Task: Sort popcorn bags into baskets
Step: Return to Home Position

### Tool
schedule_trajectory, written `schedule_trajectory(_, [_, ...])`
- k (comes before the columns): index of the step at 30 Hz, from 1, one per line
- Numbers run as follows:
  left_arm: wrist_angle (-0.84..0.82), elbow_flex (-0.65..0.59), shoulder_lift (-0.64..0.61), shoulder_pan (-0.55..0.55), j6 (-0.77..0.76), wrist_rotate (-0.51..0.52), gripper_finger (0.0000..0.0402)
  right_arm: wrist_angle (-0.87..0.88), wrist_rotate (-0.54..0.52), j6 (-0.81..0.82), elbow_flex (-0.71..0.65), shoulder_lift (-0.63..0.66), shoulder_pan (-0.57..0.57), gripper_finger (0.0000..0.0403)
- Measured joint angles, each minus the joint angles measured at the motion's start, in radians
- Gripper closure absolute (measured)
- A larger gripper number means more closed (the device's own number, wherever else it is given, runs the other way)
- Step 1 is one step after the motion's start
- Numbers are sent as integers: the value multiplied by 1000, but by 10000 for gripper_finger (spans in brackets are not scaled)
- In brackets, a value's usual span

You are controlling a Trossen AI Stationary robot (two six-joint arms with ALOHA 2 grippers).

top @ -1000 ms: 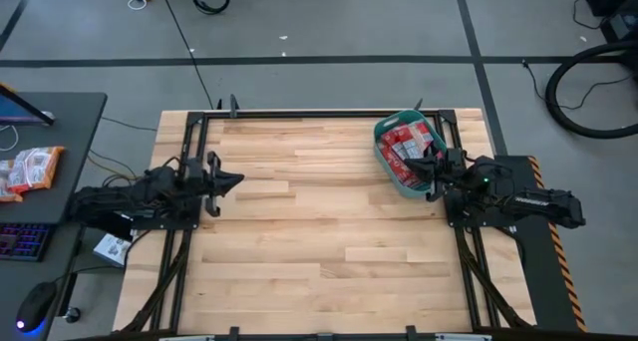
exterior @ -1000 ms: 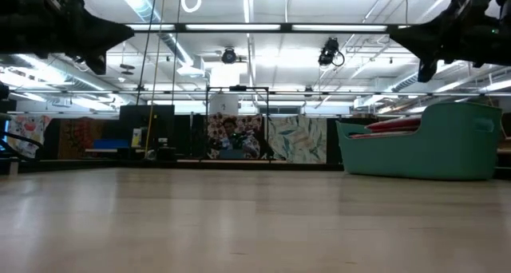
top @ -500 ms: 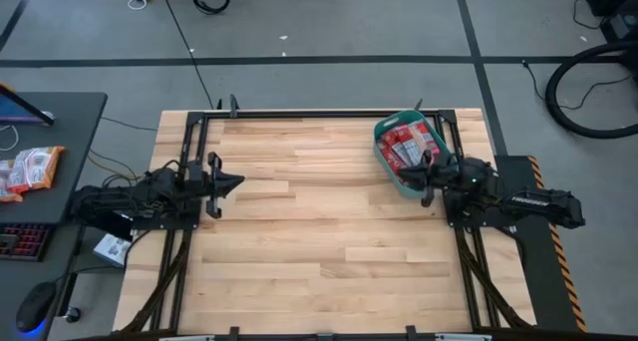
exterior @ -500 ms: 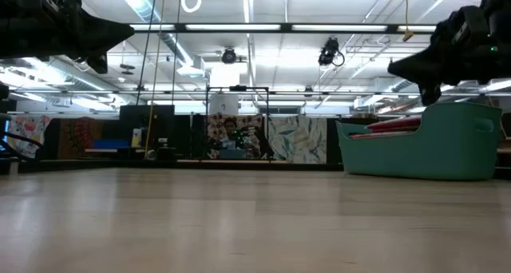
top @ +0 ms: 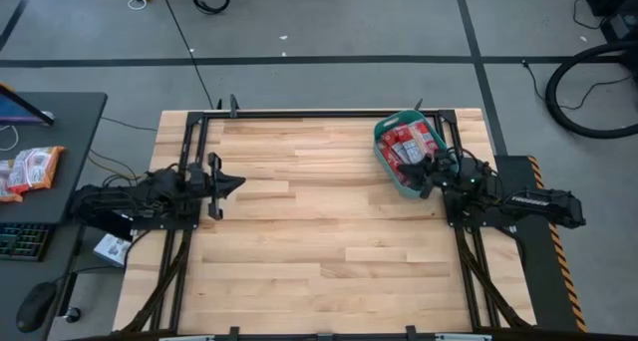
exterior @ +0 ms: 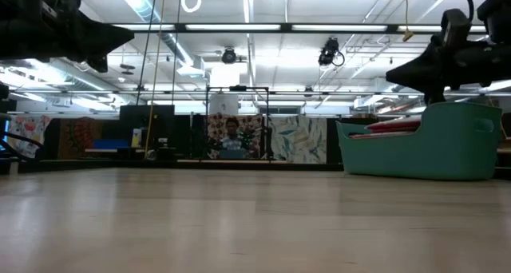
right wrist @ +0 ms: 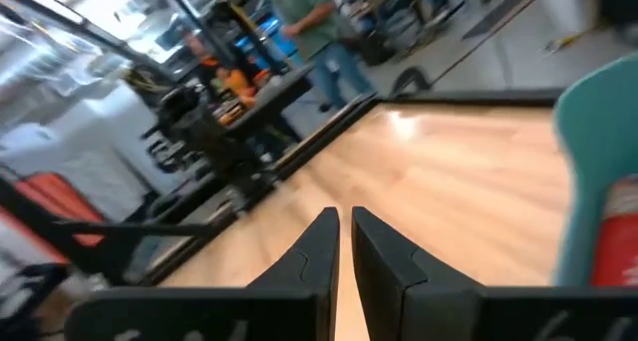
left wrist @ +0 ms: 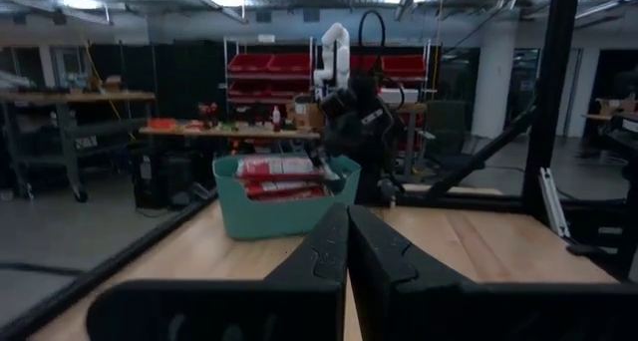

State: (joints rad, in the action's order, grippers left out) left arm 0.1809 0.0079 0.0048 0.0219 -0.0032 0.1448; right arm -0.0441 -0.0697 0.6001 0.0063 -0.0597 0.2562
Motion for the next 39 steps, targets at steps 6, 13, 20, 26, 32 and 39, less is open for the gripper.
schedule_trajectory(6, [-14,0,1,0,-82,0,392,1,-58,-280,0,0,0,365])
schedule_trajectory(13, [-15,0,1,0,-89,0,392,1,-60,-331,0,0,0,363])
schedule_trajectory(20, [-15,0,1,0,-90,0,392,1,-60,-331,0,0,0,365])
schedule_trajectory(26, [-15,-1,1,0,-90,0,392,1,-60,-331,0,0,0,363])
schedule_trajectory(32, [-15,-1,1,0,-89,0,392,1,-60,-331,0,0,0,365])
schedule_trajectory(39, [-15,-1,1,0,-89,0,392,1,-60,-332,0,0,0,363])
